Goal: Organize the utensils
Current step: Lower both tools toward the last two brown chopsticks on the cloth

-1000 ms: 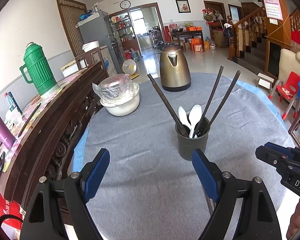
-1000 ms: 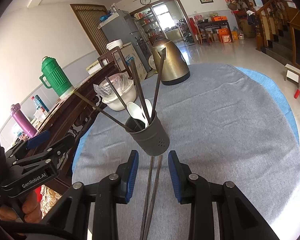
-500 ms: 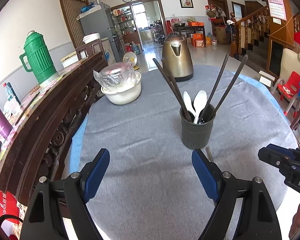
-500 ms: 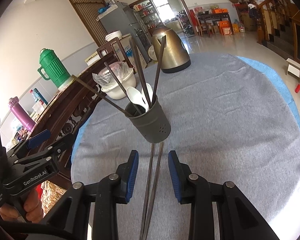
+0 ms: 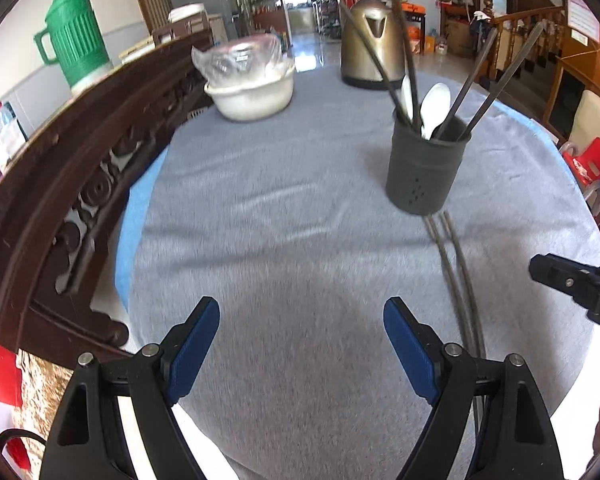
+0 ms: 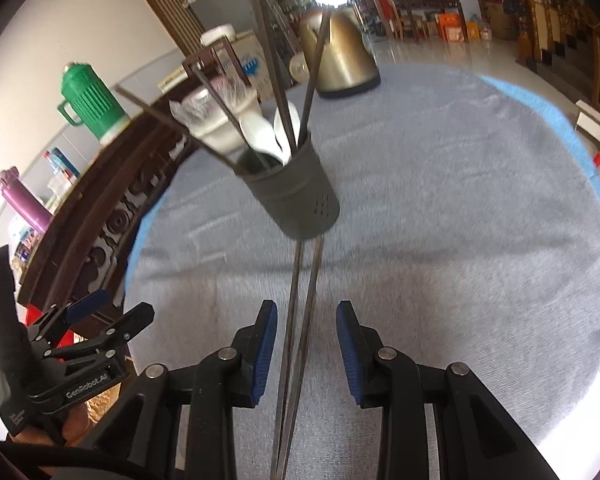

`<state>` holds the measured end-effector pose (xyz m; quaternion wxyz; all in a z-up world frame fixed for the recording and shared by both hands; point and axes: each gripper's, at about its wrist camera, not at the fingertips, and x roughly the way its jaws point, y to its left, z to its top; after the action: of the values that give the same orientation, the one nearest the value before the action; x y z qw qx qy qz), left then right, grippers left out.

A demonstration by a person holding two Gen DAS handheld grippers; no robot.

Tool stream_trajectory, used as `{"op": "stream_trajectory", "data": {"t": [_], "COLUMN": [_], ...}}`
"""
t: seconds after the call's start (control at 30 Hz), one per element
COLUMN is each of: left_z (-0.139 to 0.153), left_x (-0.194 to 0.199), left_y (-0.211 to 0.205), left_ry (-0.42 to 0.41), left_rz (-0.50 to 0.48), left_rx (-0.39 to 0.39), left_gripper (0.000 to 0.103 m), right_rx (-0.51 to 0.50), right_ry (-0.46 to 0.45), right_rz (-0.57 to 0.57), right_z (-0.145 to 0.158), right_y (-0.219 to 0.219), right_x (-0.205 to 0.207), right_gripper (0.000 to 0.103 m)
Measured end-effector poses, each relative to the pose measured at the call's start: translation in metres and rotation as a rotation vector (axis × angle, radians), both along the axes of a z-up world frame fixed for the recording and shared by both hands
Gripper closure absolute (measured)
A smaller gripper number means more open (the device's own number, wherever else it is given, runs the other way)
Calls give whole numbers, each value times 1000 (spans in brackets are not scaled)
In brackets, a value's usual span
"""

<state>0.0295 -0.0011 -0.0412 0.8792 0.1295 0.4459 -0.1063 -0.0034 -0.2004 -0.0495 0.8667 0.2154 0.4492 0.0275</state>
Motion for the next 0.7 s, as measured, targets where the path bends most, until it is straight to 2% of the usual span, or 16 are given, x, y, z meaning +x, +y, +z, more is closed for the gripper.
{"op": "stream_trajectory", "data": {"t": [0.2, 0.4, 0.7], "left_z": [-17, -27, -32], "left_x": [-2, -2, 5], "left_y": [5, 10, 20], "left_ry": [58, 96, 103], "left_rz": [3, 11, 35], "left_rx": [-8, -16, -13], "left_gripper": [18, 18, 18], "right_rx": [-1, -13, 17], "right_ry": [67, 104, 172], "right_rz": [-2, 1, -3], "right_z": [-29, -45, -69], "right_y": [8, 17, 25], "right_x": [8, 30, 59], "right_gripper": [70, 71, 92]}}
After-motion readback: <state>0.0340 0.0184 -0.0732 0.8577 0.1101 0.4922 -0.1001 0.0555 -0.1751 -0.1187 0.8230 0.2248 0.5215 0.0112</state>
